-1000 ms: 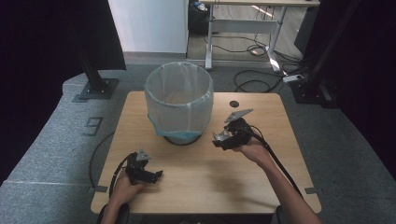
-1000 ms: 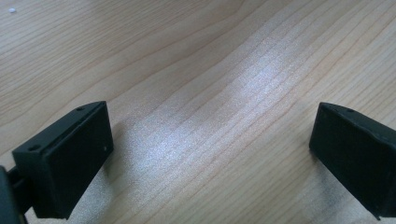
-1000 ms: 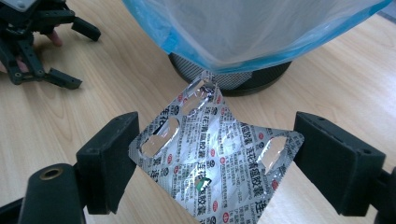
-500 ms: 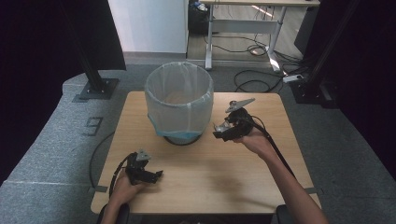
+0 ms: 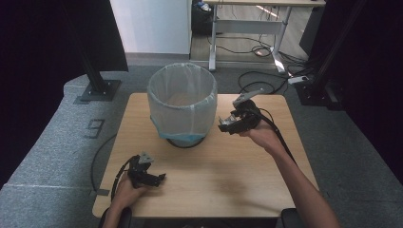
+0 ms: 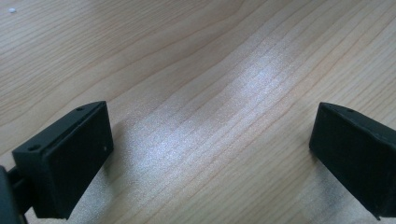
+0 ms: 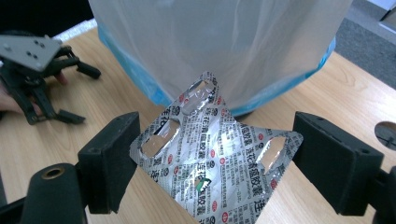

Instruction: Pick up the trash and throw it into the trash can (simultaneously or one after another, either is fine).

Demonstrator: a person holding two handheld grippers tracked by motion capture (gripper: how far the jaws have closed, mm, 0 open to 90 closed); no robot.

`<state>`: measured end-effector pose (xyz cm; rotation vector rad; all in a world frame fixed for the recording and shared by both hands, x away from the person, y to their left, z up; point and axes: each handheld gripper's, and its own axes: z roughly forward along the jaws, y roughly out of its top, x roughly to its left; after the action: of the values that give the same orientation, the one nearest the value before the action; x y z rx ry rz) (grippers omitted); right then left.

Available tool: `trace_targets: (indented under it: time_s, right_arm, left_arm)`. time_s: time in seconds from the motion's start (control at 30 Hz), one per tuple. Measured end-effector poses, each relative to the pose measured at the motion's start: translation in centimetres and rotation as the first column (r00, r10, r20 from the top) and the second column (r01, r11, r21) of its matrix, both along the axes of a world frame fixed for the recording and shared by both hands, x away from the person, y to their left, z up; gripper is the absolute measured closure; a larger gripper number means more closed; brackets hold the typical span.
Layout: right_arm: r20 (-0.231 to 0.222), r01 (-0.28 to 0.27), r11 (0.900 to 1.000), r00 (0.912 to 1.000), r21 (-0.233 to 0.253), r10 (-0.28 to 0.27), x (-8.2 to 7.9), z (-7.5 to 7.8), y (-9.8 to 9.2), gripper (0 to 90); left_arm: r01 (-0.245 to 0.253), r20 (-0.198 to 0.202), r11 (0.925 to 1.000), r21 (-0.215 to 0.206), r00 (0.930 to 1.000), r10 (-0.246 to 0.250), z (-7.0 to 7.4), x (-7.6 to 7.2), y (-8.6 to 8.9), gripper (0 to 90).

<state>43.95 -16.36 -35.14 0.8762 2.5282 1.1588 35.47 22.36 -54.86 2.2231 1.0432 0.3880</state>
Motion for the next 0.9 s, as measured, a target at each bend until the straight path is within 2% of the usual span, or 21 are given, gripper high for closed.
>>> trace_targets:
  time_s: [0.03, 0.17, 0.27, 0.4, 0.57, 0.6, 0.8, 0.83, 0.9]
  right_arm:
    - [-0.006, 0.000, 1.000, 1.0000, 0.011, 0.000, 0.1, 0.2, -0.1, 16.9]
    - [-0.003, 0.007, 1.000, 1.0000, -0.003, -0.007, 0.3, 1.0, -0.1, 16.9]
    - [-0.003, 0.004, 1.000, 1.0000, 0.015, -0.004, 0.5, 1.6, -0.2, 16.9]
    - [0.007, 0.010, 1.000, 0.9999, -0.006, -0.010, 0.6, 2.3, -0.2, 16.9]
    - [0.005, 0.009, 1.000, 0.9999, 0.008, -0.009, 0.8, 2.9, -0.3, 17.0]
    - [0.014, 0.016, 1.000, 0.9998, -0.014, -0.016, 0.9, 3.2, -0.3, 17.0]
    - [0.013, 0.019, 1.000, 0.9997, 0.014, -0.020, 1.1, 4.2, -0.5, 17.0]
    - [0.021, 0.027, 1.000, 0.9994, -0.004, -0.027, 1.2, 4.6, -0.5, 17.0]
    - [0.023, 0.026, 1.000, 0.9994, -0.002, -0.026, 1.3, 4.8, -0.5, 17.0]
  left_arm:
    - [0.000, 0.000, 1.0000, 0.000, 1.0000, 0.000, 0.0, 0.0, 0.0, 0.0]
    - [0.000, 0.000, 1.0000, 0.000, 1.0000, 0.000, 0.0, 0.0, 0.0, 0.0]
    - [0.000, 0.000, 1.0000, 0.000, 1.0000, 0.000, 0.0, 0.0, 0.0, 0.0]
    - [0.000, 0.000, 1.0000, 0.000, 1.0000, 0.000, 0.0, 0.0, 0.0, 0.0]
    - [0.000, 0.000, 1.0000, 0.000, 1.0000, 0.000, 0.0, 0.0, 0.0, 0.0]
    - [0.000, 0.000, 1.0000, 0.000, 1.0000, 0.000, 0.0, 0.0, 0.0, 0.0]
    - [0.003, -0.001, 1.0000, 0.004, 1.0000, -0.003, 0.0, 0.0, 0.0, 0.0]
    - [0.001, 0.000, 1.0000, 0.003, 1.0000, -0.001, 0.0, 0.0, 0.0, 0.0]
    - [0.001, 0.000, 1.0000, 0.002, 1.0000, -0.001, 0.0, 0.0, 0.0, 0.0]
